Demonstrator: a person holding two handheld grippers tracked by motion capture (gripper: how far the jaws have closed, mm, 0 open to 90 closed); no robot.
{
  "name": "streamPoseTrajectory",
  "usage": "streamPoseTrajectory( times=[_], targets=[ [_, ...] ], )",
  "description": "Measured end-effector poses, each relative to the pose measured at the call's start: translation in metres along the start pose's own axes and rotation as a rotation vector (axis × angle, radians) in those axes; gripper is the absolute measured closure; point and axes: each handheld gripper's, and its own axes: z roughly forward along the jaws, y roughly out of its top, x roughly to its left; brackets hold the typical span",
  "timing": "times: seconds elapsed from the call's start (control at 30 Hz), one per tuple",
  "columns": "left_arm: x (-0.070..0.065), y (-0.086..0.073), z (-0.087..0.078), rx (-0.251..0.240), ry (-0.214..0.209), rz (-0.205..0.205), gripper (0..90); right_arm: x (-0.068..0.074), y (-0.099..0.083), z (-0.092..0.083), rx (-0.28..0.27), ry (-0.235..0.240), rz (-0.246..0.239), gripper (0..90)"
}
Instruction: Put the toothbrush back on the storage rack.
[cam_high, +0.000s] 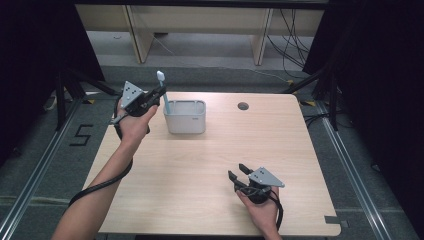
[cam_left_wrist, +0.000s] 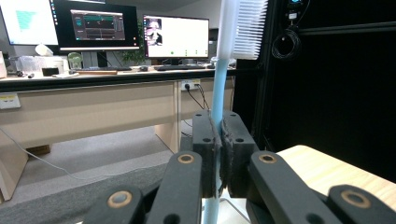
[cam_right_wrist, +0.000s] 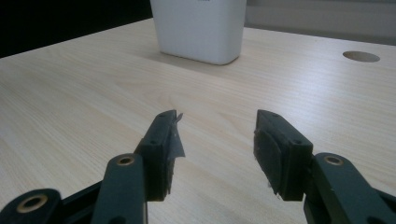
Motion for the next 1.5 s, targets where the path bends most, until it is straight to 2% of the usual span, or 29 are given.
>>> streamPoseTrajectory(
  times=[0.1,0.17,0.4,0.63,0.73,0.77,0.8,0.9,0.93,0.97,1.07,1.13,1.17,1.5],
  targets=[
    [0.002,0.0,0.002,0.001,0.002,-0.008,85.2,0.0,0.0,0.001,-0.003,0.01,0.015,50.2],
    [0.002,0.0,0.003,0.002,0.004,-0.008,85.2,-0.001,0.0,0.0,-0.008,-0.011,-0.011,50.2],
    [0.004,-0.002,0.007,0.007,0.01,-0.001,85.2,0.0,0.0,0.0,-0.004,-0.007,0.001,50.2],
    [0.008,-0.004,0.011,0.014,0.025,0.008,85.2,-0.002,0.0,0.0,-0.007,-0.005,-0.008,50.1],
    [0.009,-0.005,0.013,0.019,0.03,0.008,85.2,0.0,0.0,0.0,-0.002,0.008,0.015,50.1],
    [0.01,-0.005,0.014,0.019,0.03,0.009,85.2,-0.001,0.0,0.0,-0.008,-0.009,-0.011,50.0],
    [0.011,-0.005,0.014,0.02,0.03,0.008,85.2,-0.001,0.0,0.0,-0.008,-0.009,-0.011,50.0],
    [0.011,-0.005,0.015,0.019,0.031,0.007,85.2,-0.001,0.0,0.0,-0.006,-0.006,-0.009,50.0],
    [0.011,-0.006,0.015,0.02,0.03,0.008,85.1,0.0,0.0,0.0,0.002,0.002,0.014,50.0],
    [0.012,-0.006,0.016,0.02,0.031,0.011,85.2,-0.001,0.0,0.0,-0.007,0.002,-0.002,49.9],
    [0.012,-0.006,0.017,0.019,0.033,0.01,85.2,0.0,0.0,0.001,0.0,0.012,0.015,49.8],
    [0.013,-0.007,0.018,0.022,0.035,0.012,85.1,0.0,0.0,0.0,-0.004,0.0,0.005,49.8],
    [0.013,-0.008,0.018,0.024,0.035,0.013,85.2,0.0,0.0,0.001,-0.003,0.011,0.014,49.8],
    [0.015,-0.013,0.022,0.034,0.042,0.011,85.1,-0.001,0.0,0.0,-0.006,-0.001,-0.002,49.8]
  ],
)
